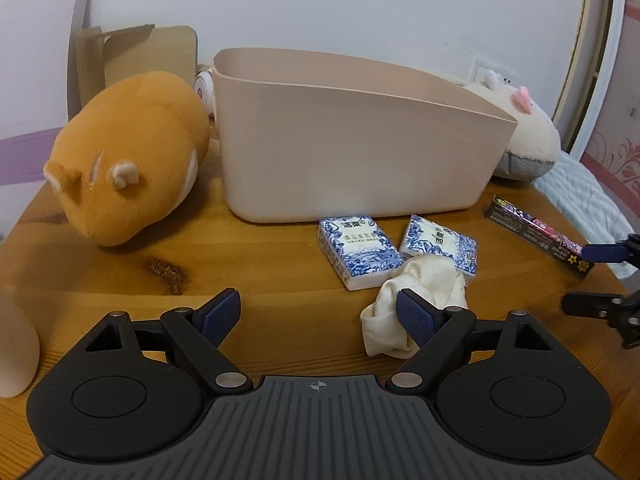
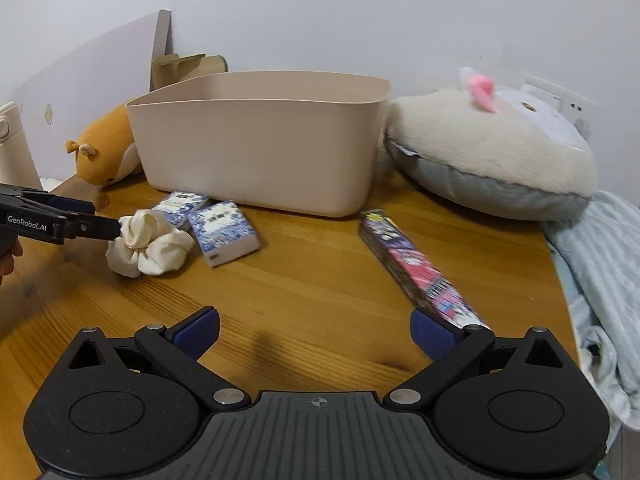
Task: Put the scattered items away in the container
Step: 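Withdraw both tools back to the white scrunchie and tissue packets, then close left tool on white scrunchie while right tool closes on tissue packet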
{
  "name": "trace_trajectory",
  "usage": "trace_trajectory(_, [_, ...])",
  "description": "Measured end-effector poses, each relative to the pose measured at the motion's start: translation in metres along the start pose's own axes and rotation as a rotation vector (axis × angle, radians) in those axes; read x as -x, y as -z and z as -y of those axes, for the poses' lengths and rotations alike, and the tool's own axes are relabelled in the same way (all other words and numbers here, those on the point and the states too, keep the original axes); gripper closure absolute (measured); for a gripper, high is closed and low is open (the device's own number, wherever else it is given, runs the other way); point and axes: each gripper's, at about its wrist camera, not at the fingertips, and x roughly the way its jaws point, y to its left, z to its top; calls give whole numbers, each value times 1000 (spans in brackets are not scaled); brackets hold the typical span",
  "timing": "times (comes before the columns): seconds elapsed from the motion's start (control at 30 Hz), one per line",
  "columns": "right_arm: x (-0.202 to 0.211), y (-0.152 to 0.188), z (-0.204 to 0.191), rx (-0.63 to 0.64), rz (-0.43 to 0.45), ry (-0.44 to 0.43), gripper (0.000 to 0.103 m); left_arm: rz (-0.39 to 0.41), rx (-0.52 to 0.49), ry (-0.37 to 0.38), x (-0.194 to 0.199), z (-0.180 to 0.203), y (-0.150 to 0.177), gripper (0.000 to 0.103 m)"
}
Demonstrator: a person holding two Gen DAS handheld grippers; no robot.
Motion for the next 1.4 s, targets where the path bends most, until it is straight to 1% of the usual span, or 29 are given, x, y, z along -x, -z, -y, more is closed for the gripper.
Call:
trace_trajectory(0.07, [-8, -5, -6, 5, 1, -8, 0, 14, -14, 22, 2, 0, 1, 16])
trace_trajectory(0.13, [-14, -8, -12, 15, -2, -14, 0, 21, -41, 63, 4, 1, 2, 16])
trace_trajectory(0.23, [-23, -13, -21, 38, -9, -20, 0, 17, -74, 116, 4, 5, 2, 17])
trace_trajectory(0.3, [-28, -14, -25, 51, -12, -23, 0, 13, -86, 135, 1, 8, 2, 16])
trace_trajectory(0.53, [-39, -14, -26, 50, -25, -28, 0, -38, -43, 198, -11, 23, 3, 16])
trace_trajectory(0.67, [-46, -13, -22, 47, -36, -34, 0, -52, -33, 167, -18, 32, 4, 17])
trace_trajectory(0.87, [-59, -16, -23, 43, -48, -45, 0, -29, 0, 107, -26, 35, 0, 17])
trace_trajectory(1.1, [-73, -22, -30, 52, -50, -67, 0, -21, 19, 86, -25, 36, 1, 18])
trace_trajectory(1.2, [-81, -26, -37, 64, -49, -77, 0, -23, 16, 66, -24, 37, 1, 23])
trace_trajectory(1.27, [-85, -28, -42, 72, -38, -84, 1, -23, 10, 64, -24, 37, 0, 29])
trace_trajectory(1.4, [-92, -33, -47, 76, -30, -95, 4, -21, -25, 66, -24, 36, 0, 35])
